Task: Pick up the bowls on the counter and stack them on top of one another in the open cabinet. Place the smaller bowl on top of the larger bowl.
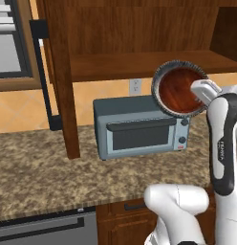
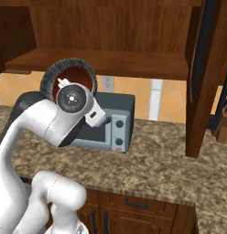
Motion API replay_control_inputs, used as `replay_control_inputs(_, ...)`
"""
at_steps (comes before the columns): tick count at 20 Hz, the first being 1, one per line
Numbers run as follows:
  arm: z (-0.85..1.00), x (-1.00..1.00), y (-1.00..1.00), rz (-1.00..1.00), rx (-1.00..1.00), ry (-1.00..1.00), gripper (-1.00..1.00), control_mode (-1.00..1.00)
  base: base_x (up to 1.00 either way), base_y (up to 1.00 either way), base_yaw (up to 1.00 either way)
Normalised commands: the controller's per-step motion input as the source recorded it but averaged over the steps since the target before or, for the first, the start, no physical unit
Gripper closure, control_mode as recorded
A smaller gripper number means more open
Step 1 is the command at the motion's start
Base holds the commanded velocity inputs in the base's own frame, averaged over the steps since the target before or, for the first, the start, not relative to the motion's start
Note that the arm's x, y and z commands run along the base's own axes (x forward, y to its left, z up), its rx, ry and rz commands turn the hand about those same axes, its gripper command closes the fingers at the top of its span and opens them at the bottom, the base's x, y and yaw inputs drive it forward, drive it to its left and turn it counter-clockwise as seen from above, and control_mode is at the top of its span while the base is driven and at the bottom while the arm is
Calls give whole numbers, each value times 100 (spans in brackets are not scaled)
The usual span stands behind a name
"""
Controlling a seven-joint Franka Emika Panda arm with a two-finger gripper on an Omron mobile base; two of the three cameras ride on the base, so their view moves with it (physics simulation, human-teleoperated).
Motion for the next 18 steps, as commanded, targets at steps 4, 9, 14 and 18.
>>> replay_control_inputs(4,100,93,0,-18,-2,11,100,-100,0,0,0)
replay_control_inputs(9,89,100,2,-21,0,16,100,-100,0,0,0)
replay_control_inputs(14,33,100,0,-26,0,7,100,-100,0,0,0)
replay_control_inputs(18,3,100,17,-23,0,2,-100,-100,0,0,0)
